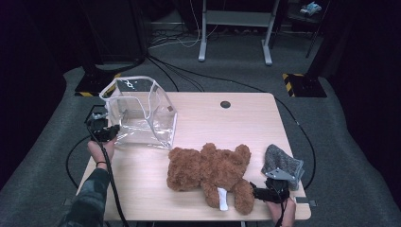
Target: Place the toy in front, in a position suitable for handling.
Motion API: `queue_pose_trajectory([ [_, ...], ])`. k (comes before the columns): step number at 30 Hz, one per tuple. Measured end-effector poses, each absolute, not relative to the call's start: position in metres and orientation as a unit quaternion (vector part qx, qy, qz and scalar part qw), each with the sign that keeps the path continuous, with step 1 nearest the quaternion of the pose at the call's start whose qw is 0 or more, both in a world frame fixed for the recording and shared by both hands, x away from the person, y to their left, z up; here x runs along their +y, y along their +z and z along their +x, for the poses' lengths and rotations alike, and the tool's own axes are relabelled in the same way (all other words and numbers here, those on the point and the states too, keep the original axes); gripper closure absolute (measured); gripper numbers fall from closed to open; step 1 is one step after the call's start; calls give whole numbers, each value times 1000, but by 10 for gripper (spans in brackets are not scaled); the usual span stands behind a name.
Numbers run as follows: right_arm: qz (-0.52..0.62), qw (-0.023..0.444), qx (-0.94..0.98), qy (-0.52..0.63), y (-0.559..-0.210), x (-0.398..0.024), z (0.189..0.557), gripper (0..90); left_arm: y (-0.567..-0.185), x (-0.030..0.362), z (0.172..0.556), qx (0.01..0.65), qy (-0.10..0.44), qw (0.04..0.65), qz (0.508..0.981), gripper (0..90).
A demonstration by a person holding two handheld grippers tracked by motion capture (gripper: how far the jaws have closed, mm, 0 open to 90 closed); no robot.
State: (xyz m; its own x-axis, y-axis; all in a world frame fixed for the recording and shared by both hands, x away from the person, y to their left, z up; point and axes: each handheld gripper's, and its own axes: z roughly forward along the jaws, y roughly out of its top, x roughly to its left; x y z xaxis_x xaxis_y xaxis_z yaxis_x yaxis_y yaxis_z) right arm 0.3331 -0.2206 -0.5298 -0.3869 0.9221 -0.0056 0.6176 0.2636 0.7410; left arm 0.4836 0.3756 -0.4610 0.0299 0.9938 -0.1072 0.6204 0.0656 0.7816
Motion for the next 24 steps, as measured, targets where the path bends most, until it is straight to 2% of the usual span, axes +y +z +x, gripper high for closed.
queue_pose_trajectory([
  [20,506,226,761,337,-530,-221,333,129,-467,393,452,664,289,331,605,850],
  [21,506,226,761,337,-530,-221,333,129,-467,393,451,663,292,331,605,827],
  [24,506,226,761,337,-530,-221,333,129,-465,391,447,666,282,337,603,619],
])
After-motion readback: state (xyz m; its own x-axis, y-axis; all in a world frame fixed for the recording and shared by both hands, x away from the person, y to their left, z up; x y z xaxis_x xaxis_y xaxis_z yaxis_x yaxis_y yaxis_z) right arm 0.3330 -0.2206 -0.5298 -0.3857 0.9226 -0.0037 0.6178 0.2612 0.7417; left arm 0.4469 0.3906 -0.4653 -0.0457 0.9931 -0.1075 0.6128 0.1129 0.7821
